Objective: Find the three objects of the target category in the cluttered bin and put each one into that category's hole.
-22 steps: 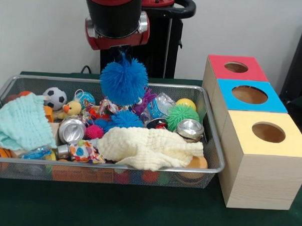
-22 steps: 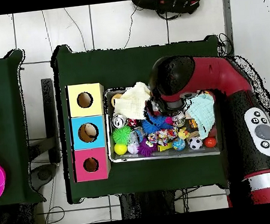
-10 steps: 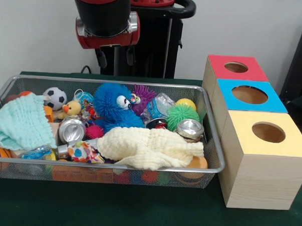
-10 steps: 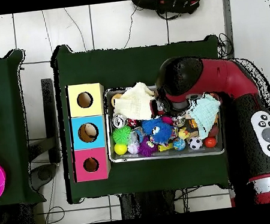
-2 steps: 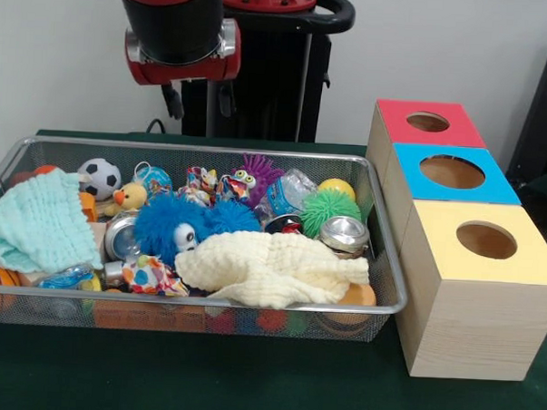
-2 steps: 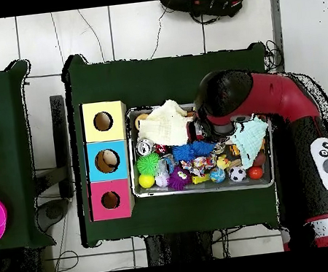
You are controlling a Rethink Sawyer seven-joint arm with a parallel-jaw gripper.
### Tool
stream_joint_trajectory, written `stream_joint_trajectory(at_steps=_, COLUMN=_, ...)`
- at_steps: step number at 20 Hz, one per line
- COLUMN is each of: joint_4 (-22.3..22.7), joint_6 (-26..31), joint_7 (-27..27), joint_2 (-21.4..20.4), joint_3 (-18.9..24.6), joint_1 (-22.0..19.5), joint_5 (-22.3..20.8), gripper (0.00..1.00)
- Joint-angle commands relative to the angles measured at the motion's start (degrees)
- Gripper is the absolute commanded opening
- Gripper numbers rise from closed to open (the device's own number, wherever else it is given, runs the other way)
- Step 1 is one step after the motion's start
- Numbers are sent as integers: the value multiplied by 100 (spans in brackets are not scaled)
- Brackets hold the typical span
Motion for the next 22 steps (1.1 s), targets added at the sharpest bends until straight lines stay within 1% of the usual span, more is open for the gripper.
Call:
stream_joint_trajectory(at_steps=1, joint_4=239, joint_6=-1104, joint_7=-383, joint_2=375, joint_3=26, joint_1=-497, joint_5=-333, gripper=100)
stream_joint_trajectory(at_steps=4, joint_4=190, joint_6=-1261, joint_7=-678, joint_2=517, joint_3=100, joint_1=-666, joint_5=-423, gripper=100)
stream_joint_trajectory(at_steps=10, joint_4=461, joint_6=-1841, joint_7=-861, joint_2=586, joint_3=183, joint_1=-939, joint_5=-588, gripper=100)
stream_joint_trajectory(at_steps=14, joint_4=640, joint_6=-2093, joint_7=-780, joint_2=588, joint_3=198, joint_1=-1018, joint_5=-695, gripper=100)
stream_joint_trajectory(at_steps=18, joint_4=1082, joint_6=-2522, joint_7=-544, joint_2=576, joint_3=238, joint_1=-1089, joint_5=-700, gripper=100)
stream_joint_trajectory(at_steps=22, joint_4=1308, joint_6=-2627, joint_7=-460, joint_2=560, joint_3=264, joint_1=-1116, joint_5=-652, gripper=100)
